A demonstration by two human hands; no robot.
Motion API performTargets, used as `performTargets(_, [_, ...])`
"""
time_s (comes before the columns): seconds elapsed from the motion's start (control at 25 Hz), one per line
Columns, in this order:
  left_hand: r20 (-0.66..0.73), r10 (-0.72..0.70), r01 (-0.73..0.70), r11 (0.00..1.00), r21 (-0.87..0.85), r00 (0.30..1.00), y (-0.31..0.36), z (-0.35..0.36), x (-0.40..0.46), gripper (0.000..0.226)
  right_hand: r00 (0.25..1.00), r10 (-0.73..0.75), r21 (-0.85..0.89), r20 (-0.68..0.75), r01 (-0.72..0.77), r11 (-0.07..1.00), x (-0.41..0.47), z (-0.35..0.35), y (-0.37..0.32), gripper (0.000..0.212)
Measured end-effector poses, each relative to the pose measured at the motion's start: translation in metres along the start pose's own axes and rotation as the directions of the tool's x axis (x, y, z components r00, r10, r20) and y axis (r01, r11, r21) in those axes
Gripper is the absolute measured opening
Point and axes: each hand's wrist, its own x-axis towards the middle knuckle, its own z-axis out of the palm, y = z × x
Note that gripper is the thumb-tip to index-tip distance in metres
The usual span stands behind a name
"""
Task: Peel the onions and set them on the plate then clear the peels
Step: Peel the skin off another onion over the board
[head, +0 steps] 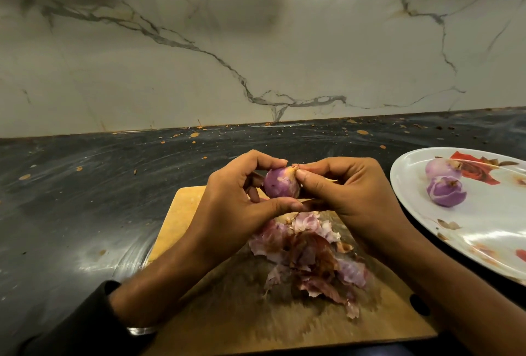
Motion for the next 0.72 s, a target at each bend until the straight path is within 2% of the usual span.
performTargets(0.2, [0.005, 0.037, -0.037, 0.998, 0.057, 0.999, -0.0001, 0.0025, -0.0001, 0.059, 0.990, -0.101, -0.188, -0.100, 0.081, 0.979, 0.0004, 0.0048, 0.0072, 0.008])
performTargets(0.36, [-0.029, -0.012, 0.012, 1.000, 0.014, 1.000, 0.0000, 0.0004, 0.0001, 0.063, 0.999, -0.014, 0.003, -0.029, 0.014, 1.000, -0.0003, 0.0052, 0.0049, 0.008])
performTargets(0.44, [-0.025, -0.017, 0.017, 1.000, 0.017, 1.000, -0.0001, -0.0006, 0.0004, 0.063, 1.000, -0.001, 0.033, -0.002, 0.002, 0.999, 0.0000, 0.0039, 0.0045, 0.010])
performTargets(0.6, [-0.013, 0.013, -0.012, 0.999, 0.050, 1.000, -0.0005, 0.0009, 0.0003, 0.061, 0.999, -0.022, -0.026, -0.027, 0.021, 0.999, 0.0003, 0.0044, 0.0047, 0.007])
performTargets(0.72, [0.000, 0.050, -0.049, 0.993, 0.104, 0.999, -0.0011, 0.0042, 0.0012, 0.060, 0.994, -0.065, -0.138, -0.089, 0.053, 0.989, -0.0001, 0.0070, 0.0060, 0.006])
